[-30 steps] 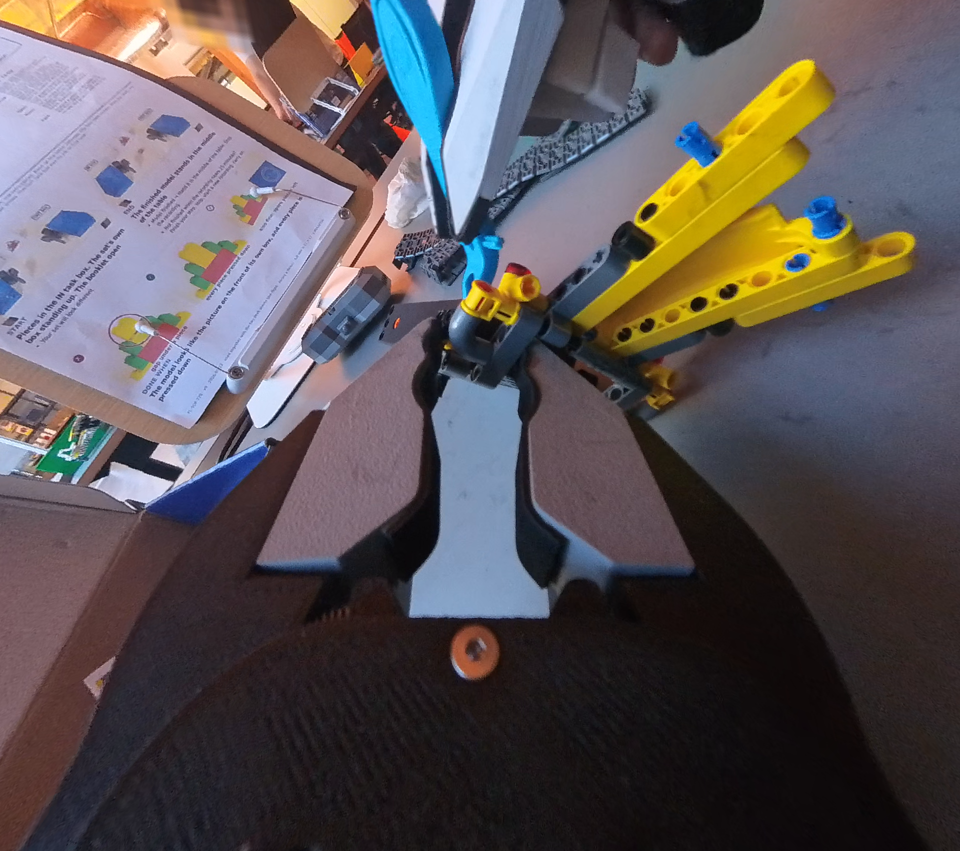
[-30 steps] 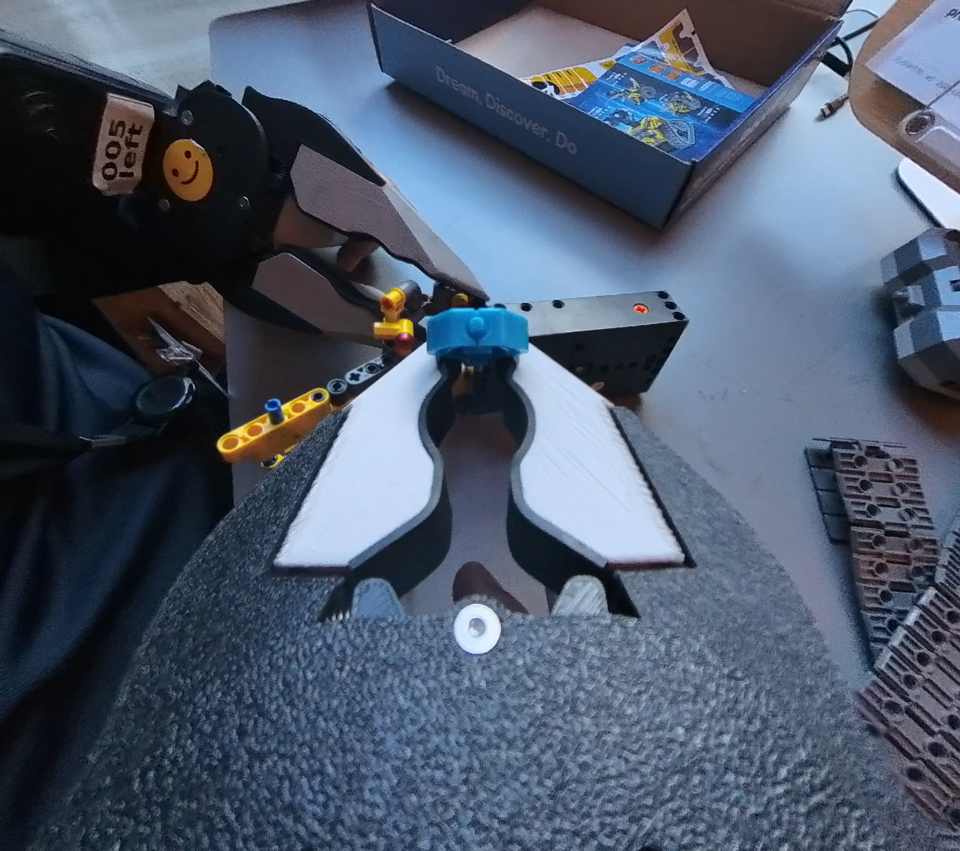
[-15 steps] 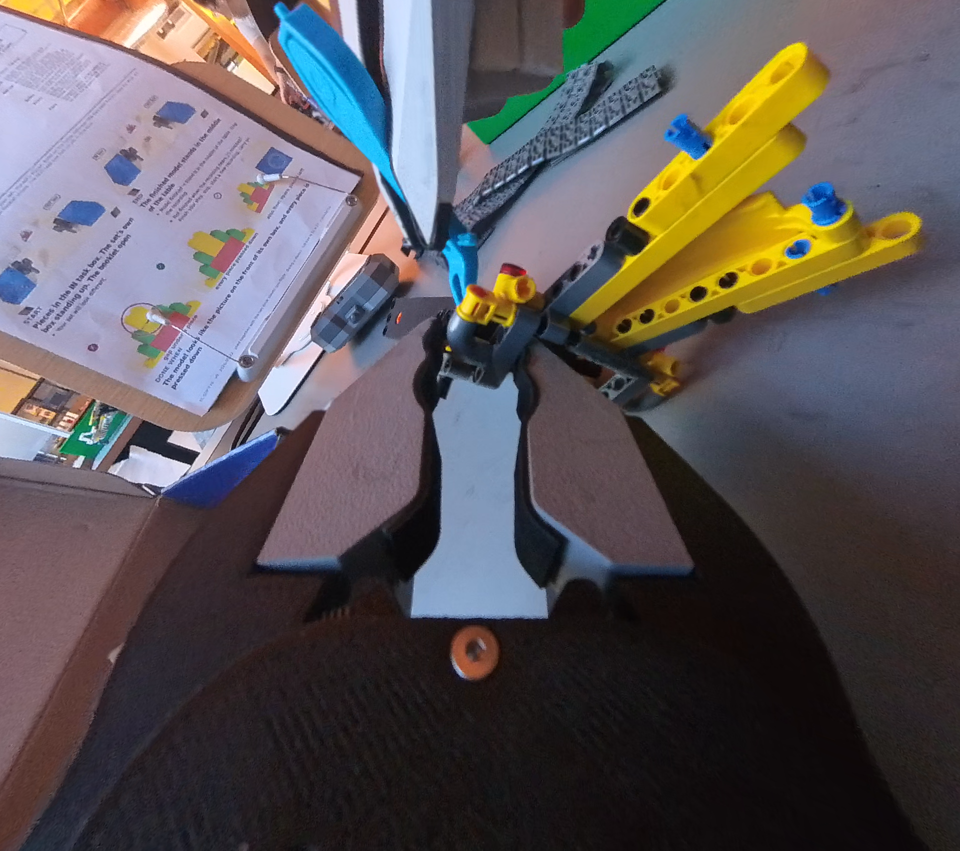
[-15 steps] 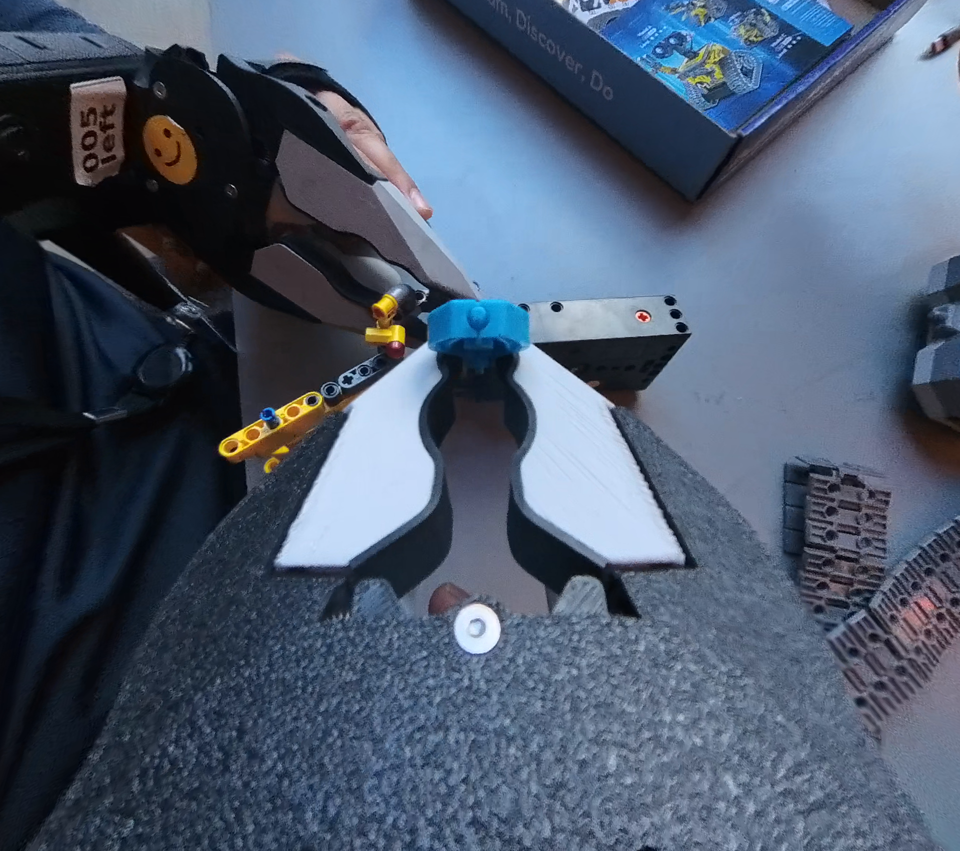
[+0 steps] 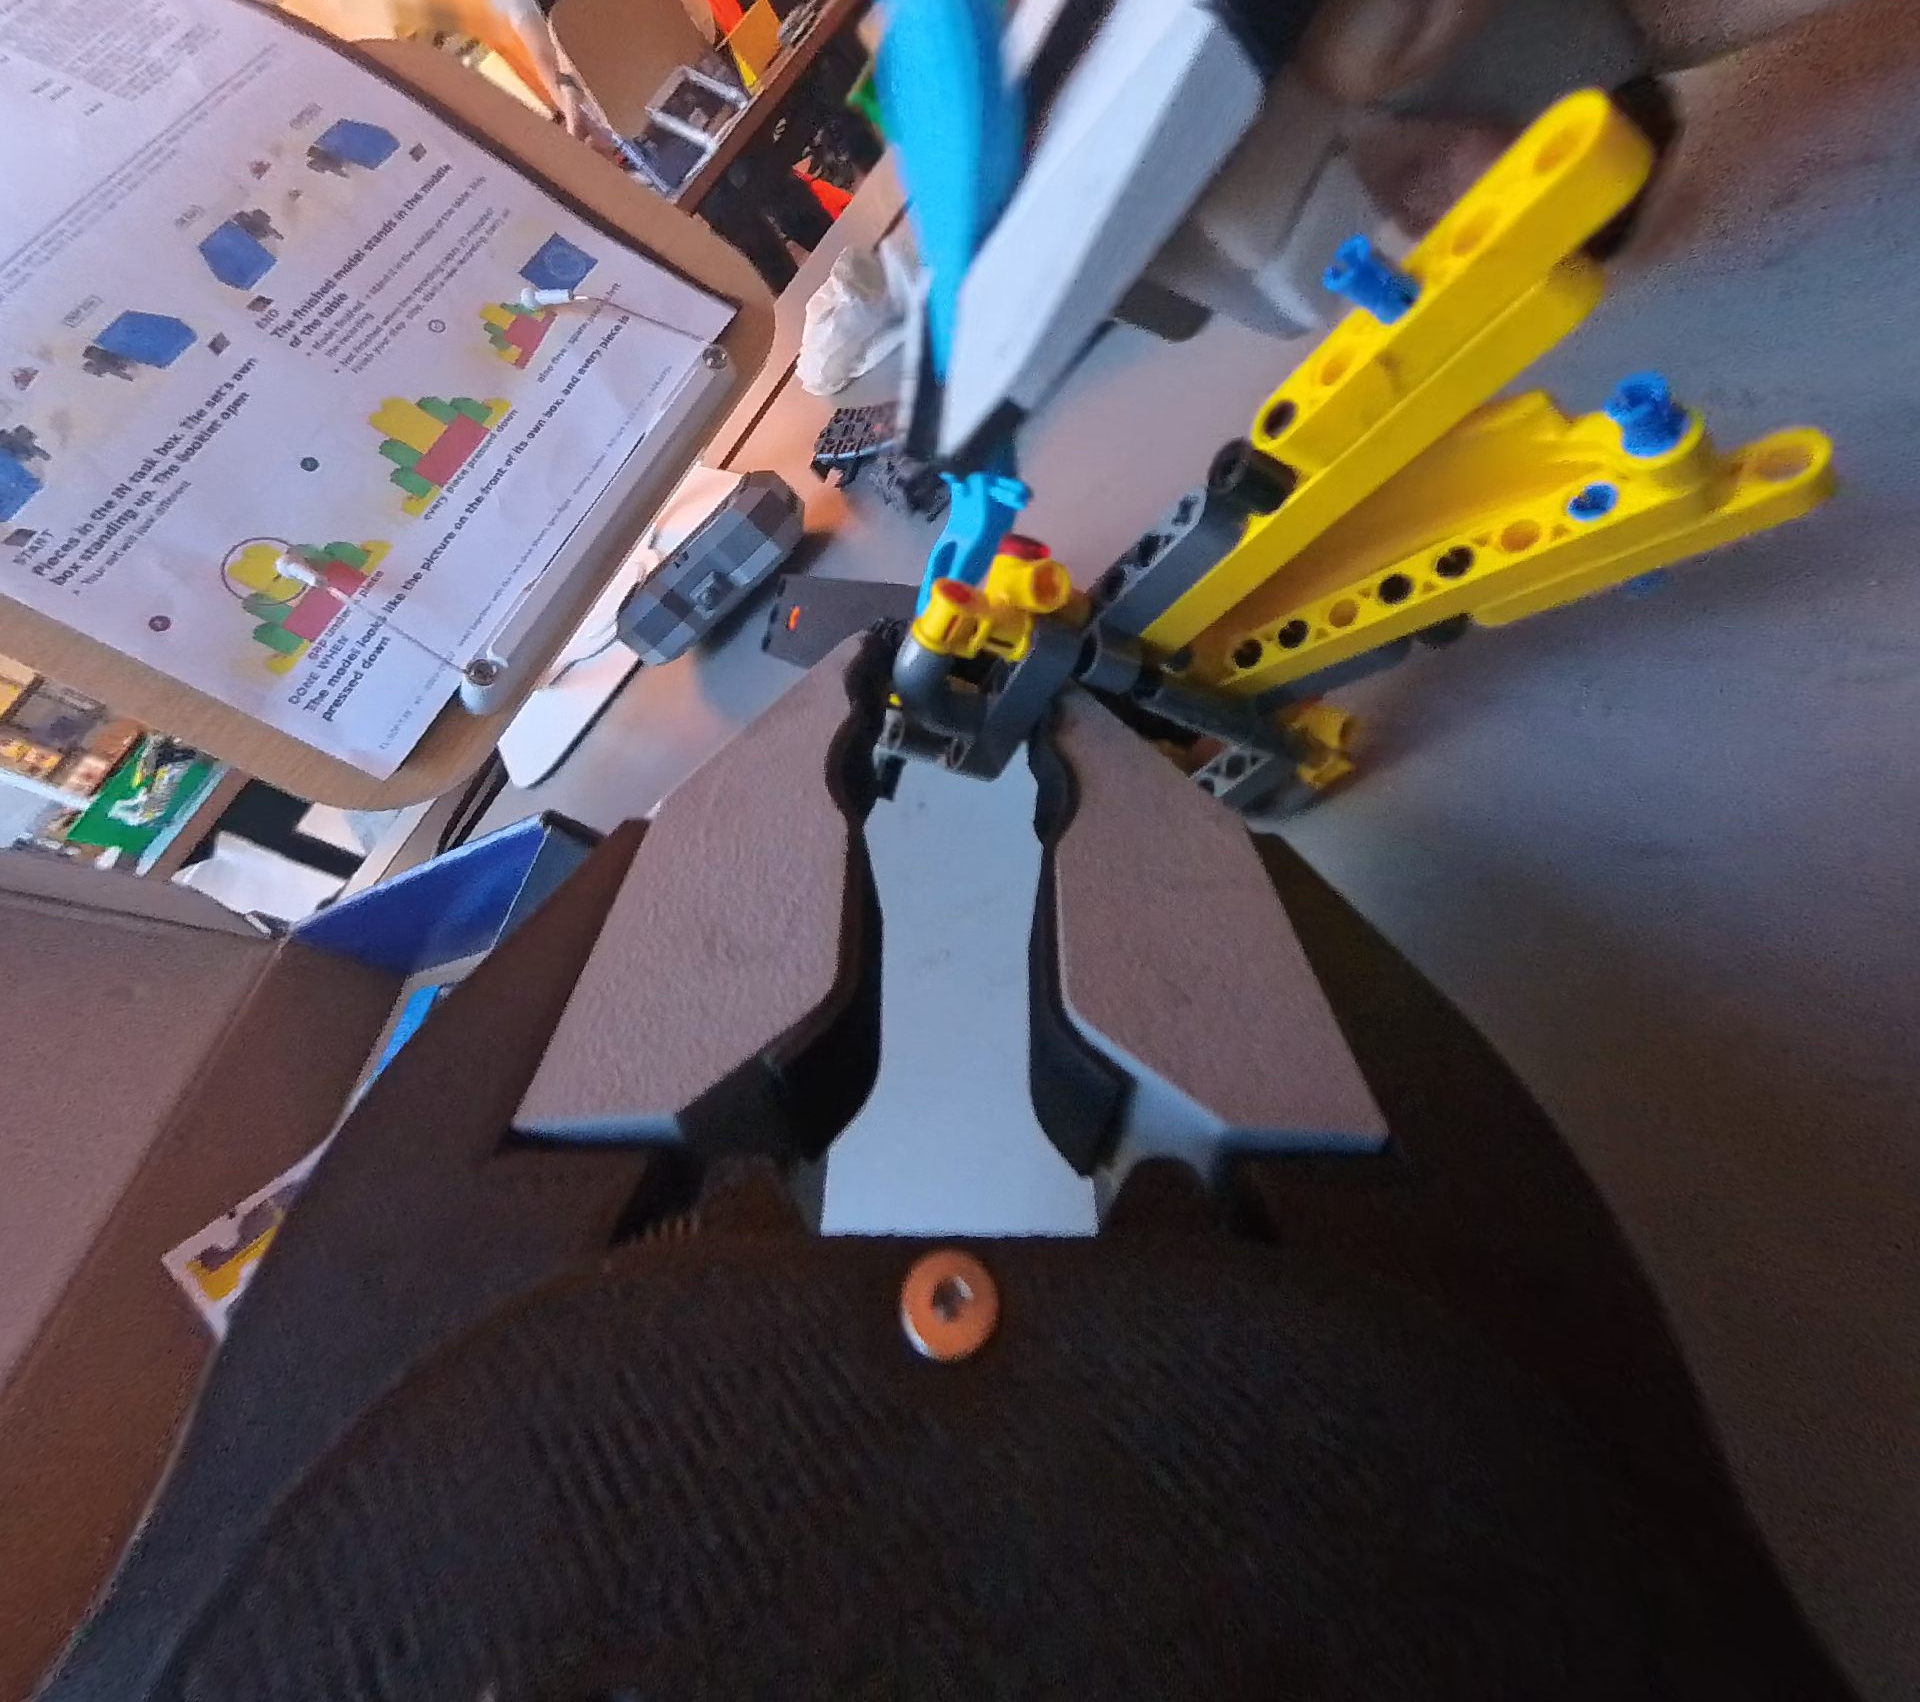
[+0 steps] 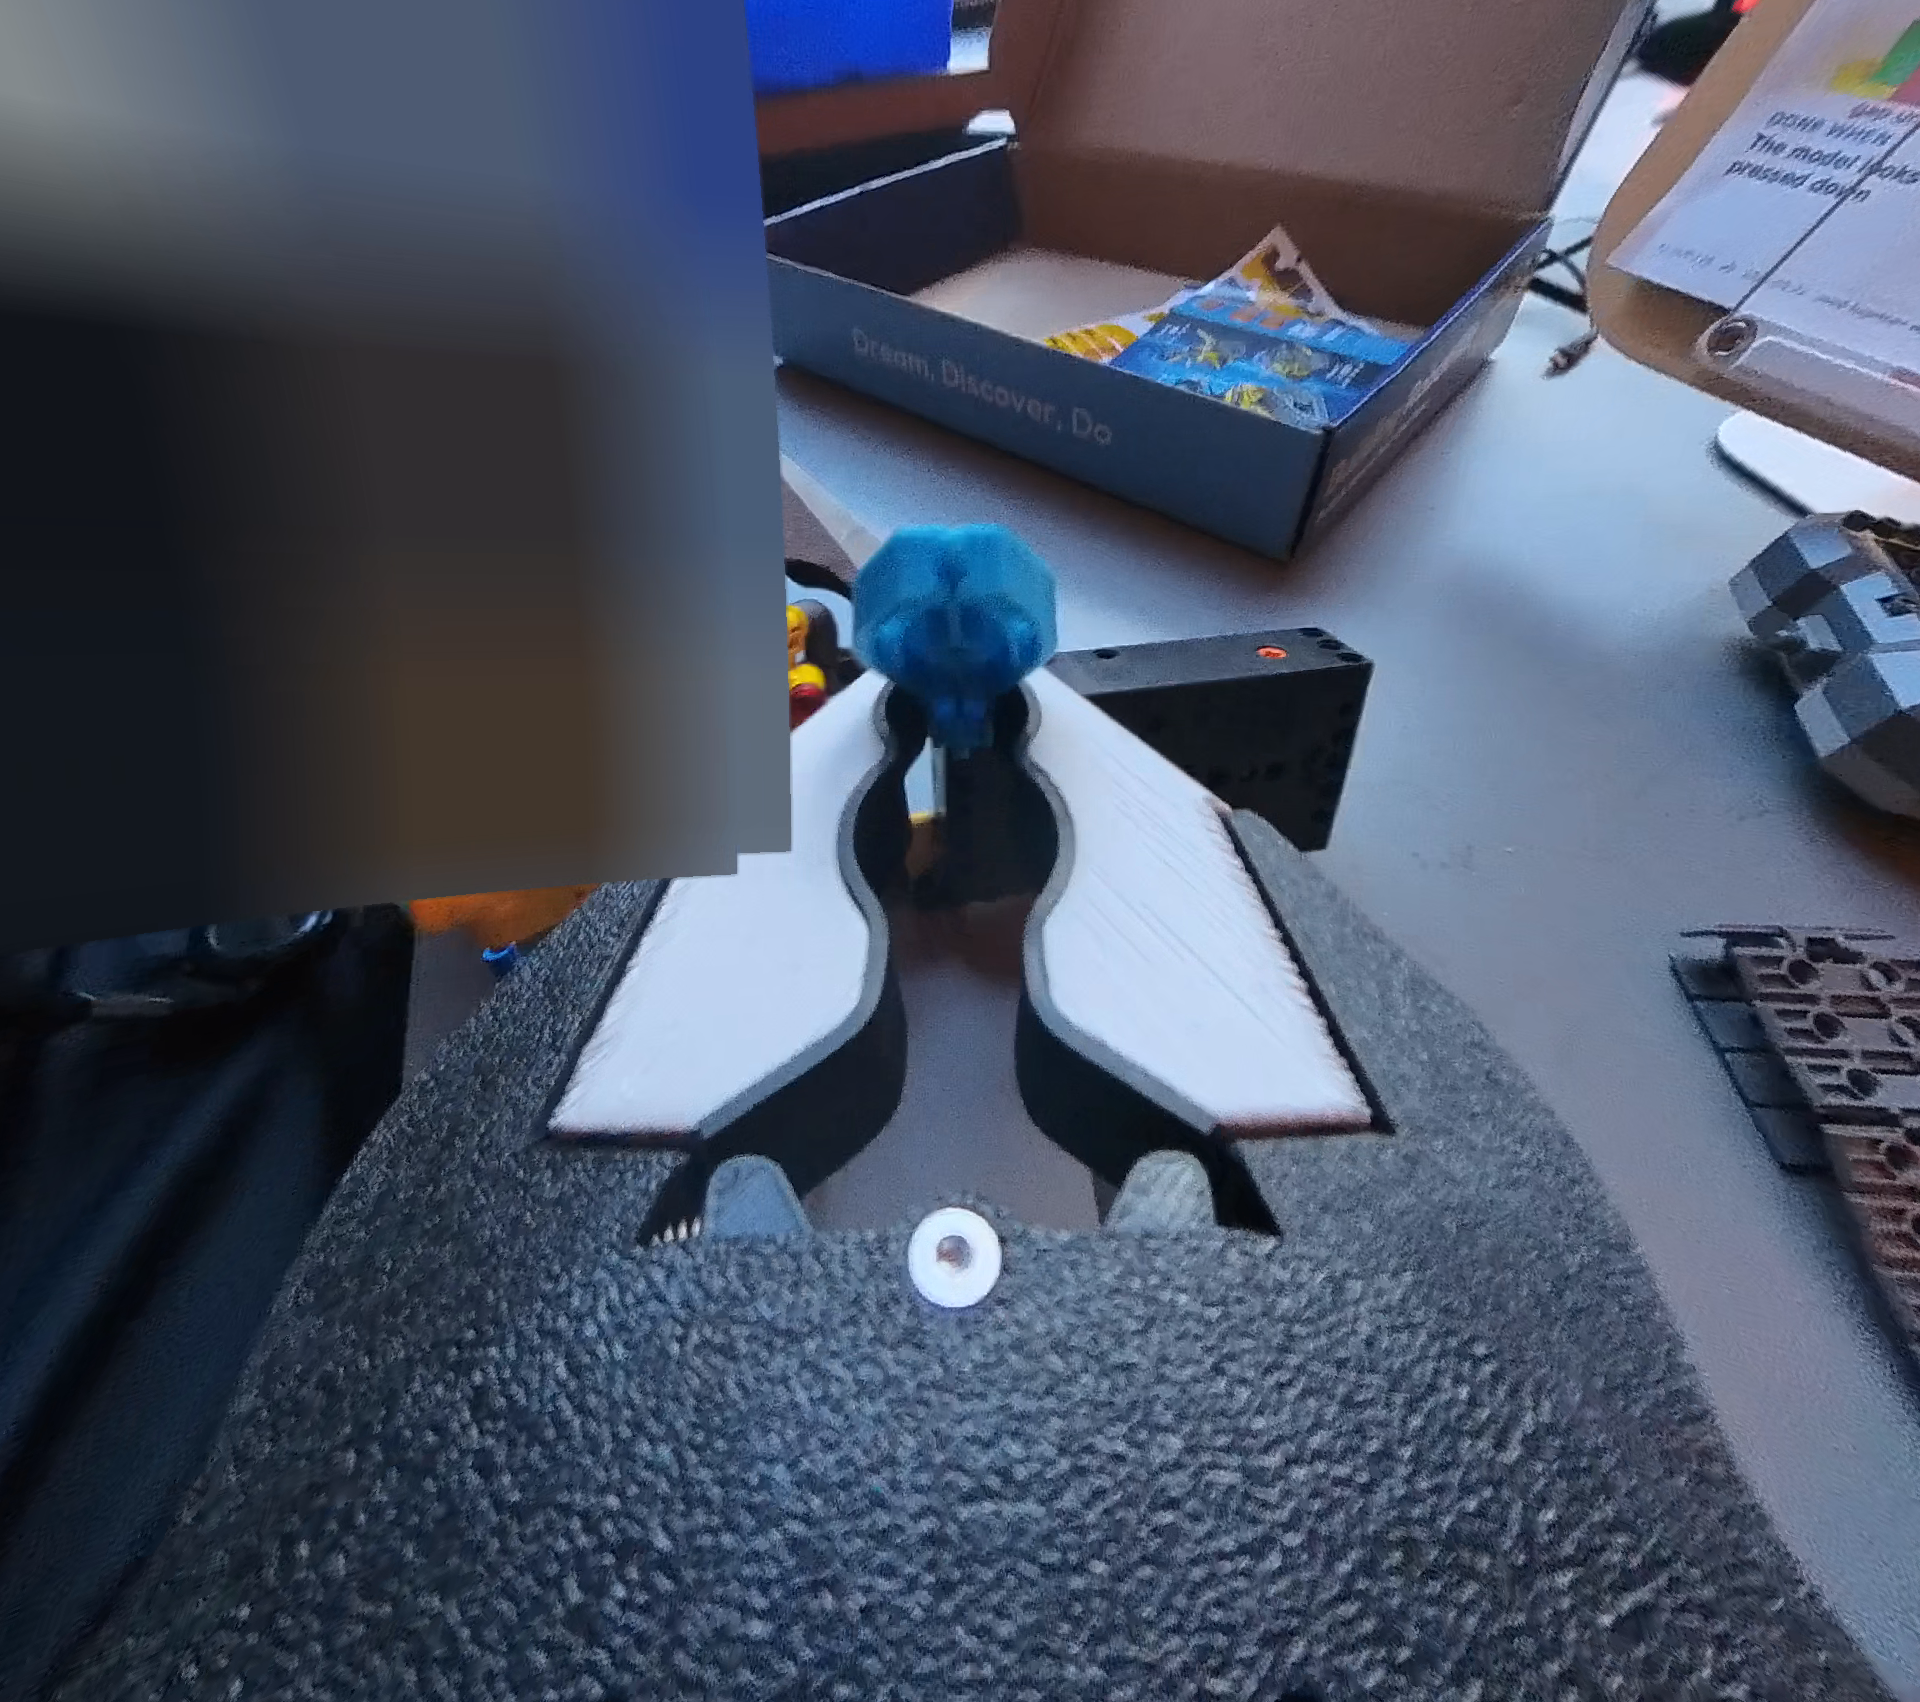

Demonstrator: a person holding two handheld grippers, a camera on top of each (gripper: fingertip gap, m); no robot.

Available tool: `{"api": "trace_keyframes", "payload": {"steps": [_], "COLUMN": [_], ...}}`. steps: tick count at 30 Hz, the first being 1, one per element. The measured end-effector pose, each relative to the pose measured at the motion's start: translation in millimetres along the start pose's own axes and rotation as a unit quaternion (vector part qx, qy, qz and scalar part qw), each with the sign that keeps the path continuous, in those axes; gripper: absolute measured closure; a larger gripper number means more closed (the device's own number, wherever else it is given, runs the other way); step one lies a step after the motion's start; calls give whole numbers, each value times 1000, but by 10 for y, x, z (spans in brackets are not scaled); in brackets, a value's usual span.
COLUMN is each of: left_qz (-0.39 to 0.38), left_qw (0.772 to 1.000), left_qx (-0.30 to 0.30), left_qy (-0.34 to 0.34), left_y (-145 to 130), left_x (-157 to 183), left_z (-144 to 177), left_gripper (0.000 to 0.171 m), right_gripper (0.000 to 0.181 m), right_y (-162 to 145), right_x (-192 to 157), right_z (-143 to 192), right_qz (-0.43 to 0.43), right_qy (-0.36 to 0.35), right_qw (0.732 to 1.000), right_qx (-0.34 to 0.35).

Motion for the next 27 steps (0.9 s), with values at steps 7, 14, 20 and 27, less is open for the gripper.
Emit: {"api": "trace_keyframes", "payload": {"steps": [7,14,20,27], "left_qz": [-7,-4,7,-16], "left_qw": [1000,1000,1000,1000], "left_qx": [6,9,11,-7], "left_qy": [-2,11,-6,2], "left_y": [-10,-23,0,-16], "left_x": [-5,-38,-11,48], "left_z": [-2,16,37,82], "left_gripper": [145,145,141,119], "right_gripper": [172,176,173,173], "right_y": [-110,-9,7,-48], "right_x": [53,224,189,72], "right_z": [-9,54,45,119], "right_qz": [-63,-92,-51,-24], "right_qy": [-17,20,35,40], "right_qw": [997,995,998,999], "right_qx": [40,13,-6,0]}}
Point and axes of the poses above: each gripper's, where its closed fingertips meet, z back along the fingers, y out of its top, x = y × z across the jaws, the point moved 9 cm from there along z, back along the fingers, and after that the axes turned 1 degree about -z, right-handed, at the moved point
